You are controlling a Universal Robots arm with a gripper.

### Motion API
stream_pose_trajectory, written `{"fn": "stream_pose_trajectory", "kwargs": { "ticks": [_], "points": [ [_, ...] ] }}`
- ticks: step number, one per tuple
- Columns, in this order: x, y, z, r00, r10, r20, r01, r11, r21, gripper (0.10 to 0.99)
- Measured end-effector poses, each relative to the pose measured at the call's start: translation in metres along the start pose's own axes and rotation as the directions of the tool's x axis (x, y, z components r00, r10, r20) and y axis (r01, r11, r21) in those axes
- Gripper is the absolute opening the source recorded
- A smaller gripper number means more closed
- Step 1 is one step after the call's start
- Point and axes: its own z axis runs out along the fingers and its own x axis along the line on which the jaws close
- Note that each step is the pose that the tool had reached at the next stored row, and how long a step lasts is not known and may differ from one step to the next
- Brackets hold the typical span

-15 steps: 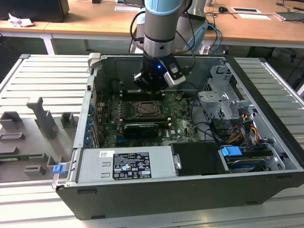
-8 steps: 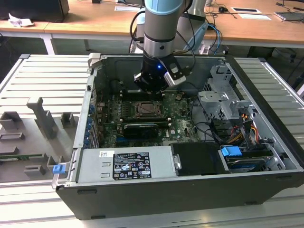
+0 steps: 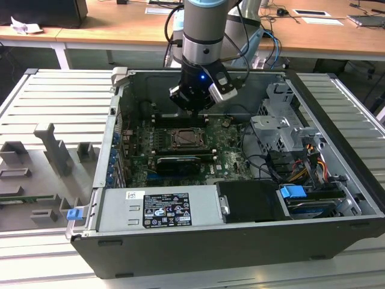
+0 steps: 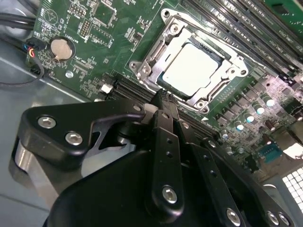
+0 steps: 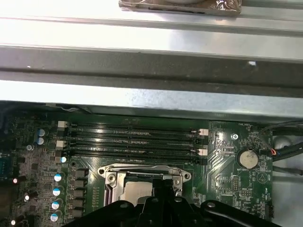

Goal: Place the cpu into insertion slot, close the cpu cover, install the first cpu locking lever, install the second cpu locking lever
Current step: 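Install the second cpu locking lever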

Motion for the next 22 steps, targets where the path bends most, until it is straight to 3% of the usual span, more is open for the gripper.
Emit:
{"fn": "stream_pose_trajectory", "kwargs": {
  "ticks": [15, 17, 19, 22],
  "points": [
    [0.0008, -0.0112, -0.0053, 1.0, 0.0, 0.0002, 0.0, 1.0, 0.0, 0.106],
    [0.0014, -0.0184, -0.0053, 1.0, 0.0, 0.0002, 0.0, 1.0, 0.0, 0.106],
    [0.0024, -0.0312, -0.0044, 1.0, 0.0, 0.0002, 0.0, 1.0, 0.0, 0.106],
    [0.0032, -0.0418, -0.0004, 1.0, 0.0, 0.0001, 0.0, 1.0, 0.0, 0.106]
  ]
}}
